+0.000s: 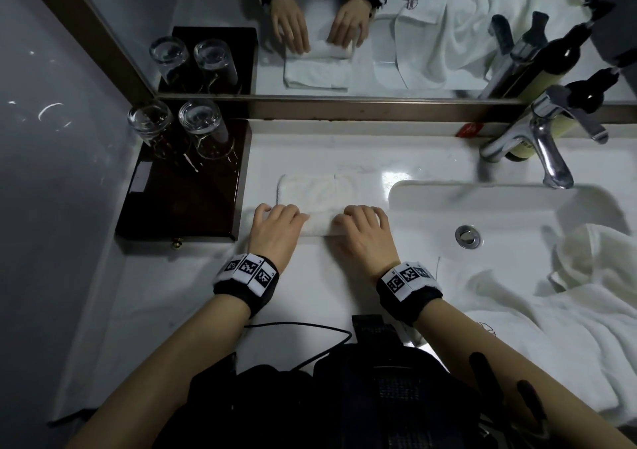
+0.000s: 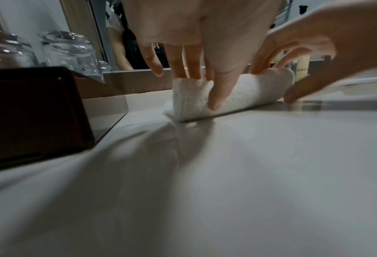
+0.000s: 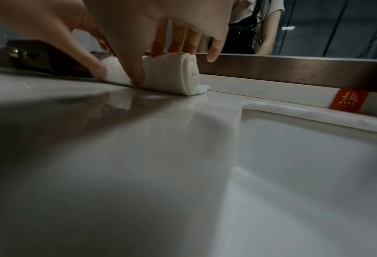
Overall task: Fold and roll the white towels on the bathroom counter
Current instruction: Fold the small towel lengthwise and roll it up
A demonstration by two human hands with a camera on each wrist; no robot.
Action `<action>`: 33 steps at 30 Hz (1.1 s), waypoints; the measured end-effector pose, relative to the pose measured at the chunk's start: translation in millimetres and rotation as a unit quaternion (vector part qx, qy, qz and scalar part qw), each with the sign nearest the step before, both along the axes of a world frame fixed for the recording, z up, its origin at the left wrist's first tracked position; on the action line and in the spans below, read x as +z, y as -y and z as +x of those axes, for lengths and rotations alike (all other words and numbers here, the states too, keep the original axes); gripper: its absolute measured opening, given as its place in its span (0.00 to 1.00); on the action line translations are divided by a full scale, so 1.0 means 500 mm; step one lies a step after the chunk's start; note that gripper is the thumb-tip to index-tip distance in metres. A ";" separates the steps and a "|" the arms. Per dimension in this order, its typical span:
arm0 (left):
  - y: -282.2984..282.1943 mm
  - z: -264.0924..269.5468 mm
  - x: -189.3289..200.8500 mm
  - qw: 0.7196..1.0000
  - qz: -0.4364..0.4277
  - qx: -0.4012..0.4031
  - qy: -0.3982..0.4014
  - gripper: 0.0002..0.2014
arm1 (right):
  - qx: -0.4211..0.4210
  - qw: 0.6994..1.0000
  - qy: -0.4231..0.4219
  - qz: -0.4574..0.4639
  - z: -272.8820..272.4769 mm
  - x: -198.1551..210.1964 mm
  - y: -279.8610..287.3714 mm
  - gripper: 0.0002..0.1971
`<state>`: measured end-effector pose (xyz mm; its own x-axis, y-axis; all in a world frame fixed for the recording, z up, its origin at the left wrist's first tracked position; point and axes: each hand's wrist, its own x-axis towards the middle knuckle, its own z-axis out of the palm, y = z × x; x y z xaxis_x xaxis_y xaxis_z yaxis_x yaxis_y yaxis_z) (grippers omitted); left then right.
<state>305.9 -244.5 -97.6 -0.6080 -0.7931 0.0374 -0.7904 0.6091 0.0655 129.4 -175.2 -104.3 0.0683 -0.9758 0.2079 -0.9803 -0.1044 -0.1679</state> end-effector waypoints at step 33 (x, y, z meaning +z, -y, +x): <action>0.063 -0.014 -0.007 0.997 0.071 0.016 0.033 0.27 | -0.014 0.999 0.002 0.029 -0.028 0.005 0.079 0.19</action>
<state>298.9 -276.0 -101.2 -0.5794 -0.8068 -0.1157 -0.8150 0.5713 0.0975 115.3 -215.0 -101.8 0.0408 -0.9877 0.1512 -0.9820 -0.0675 -0.1762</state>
